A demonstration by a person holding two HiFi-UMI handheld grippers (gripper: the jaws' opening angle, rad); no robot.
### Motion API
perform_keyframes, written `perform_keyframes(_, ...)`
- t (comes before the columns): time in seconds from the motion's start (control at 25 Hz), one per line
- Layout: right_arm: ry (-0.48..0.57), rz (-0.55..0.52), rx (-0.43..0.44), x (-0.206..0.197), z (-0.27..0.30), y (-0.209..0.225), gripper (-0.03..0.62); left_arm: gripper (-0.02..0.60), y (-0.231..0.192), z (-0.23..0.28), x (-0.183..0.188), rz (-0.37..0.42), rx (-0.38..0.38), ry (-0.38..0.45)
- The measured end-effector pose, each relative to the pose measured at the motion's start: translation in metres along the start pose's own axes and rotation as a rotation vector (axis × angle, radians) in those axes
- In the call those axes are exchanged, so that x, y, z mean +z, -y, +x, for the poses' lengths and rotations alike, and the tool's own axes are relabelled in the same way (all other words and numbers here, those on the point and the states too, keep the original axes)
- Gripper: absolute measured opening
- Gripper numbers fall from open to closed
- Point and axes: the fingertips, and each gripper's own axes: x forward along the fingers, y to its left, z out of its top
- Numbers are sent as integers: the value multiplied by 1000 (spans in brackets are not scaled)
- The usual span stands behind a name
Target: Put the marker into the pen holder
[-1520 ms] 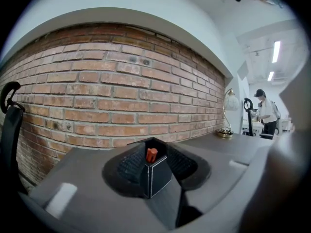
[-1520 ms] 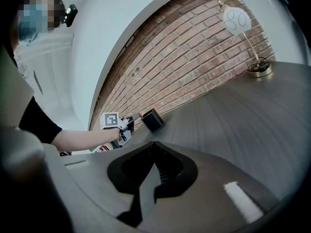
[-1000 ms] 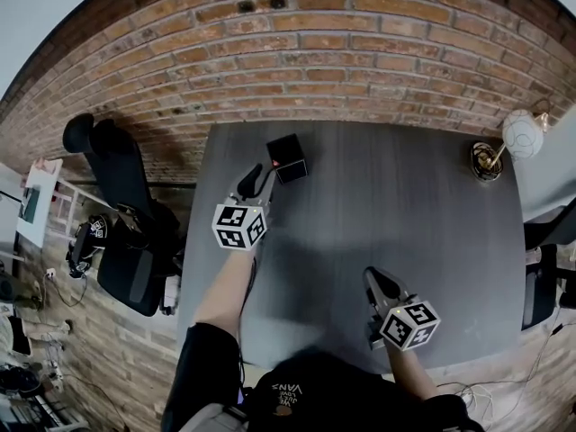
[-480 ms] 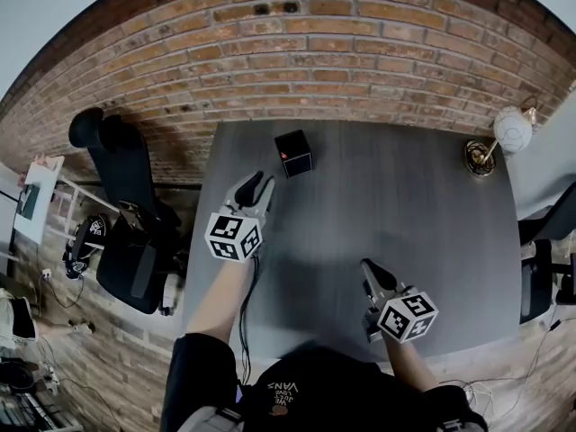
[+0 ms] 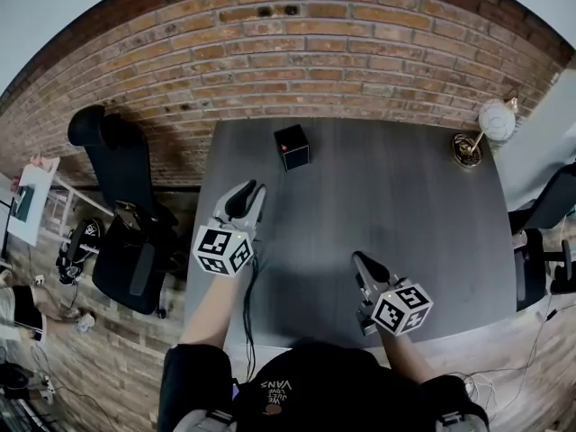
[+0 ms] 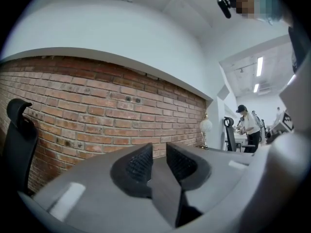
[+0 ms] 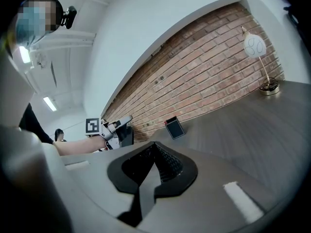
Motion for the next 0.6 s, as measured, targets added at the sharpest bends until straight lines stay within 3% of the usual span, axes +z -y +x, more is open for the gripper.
perform_keyframes(0.6, 36, -51, 14, -8, -15, -51, 1, 107, 41, -95, 18, 24, -74, -12)
